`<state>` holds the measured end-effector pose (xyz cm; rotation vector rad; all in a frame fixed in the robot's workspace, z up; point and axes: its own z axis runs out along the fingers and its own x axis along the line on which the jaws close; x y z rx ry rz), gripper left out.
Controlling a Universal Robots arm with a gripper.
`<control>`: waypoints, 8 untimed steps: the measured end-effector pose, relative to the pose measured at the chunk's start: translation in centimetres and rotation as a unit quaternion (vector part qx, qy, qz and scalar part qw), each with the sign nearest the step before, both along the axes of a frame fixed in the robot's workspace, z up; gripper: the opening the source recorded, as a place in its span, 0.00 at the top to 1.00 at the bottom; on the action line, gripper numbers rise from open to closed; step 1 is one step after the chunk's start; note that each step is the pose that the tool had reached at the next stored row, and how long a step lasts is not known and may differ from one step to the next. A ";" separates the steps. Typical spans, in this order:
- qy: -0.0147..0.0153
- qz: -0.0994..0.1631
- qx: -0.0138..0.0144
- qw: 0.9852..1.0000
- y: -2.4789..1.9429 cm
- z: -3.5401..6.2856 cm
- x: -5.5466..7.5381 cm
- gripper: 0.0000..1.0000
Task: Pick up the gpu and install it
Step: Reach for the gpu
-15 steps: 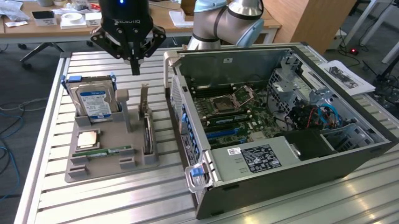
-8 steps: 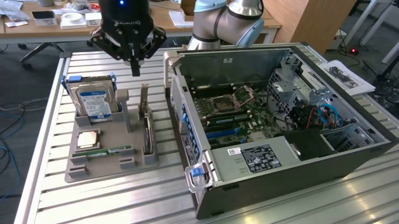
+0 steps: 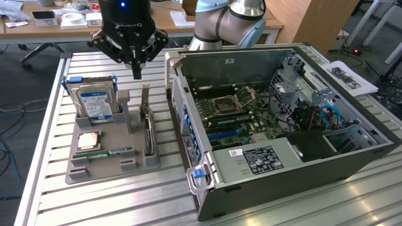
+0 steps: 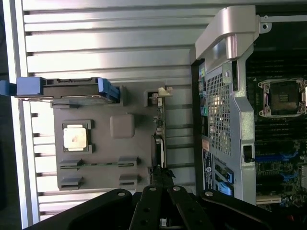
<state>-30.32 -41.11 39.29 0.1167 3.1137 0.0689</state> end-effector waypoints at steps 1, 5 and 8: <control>0.000 0.000 0.000 1.000 -0.03 0.00 0.0 0.89; 0.000 0.000 0.000 1.000 -0.04 0.00 0.0 0.89; 0.000 0.000 0.000 1.000 -0.07 0.00 0.0 0.89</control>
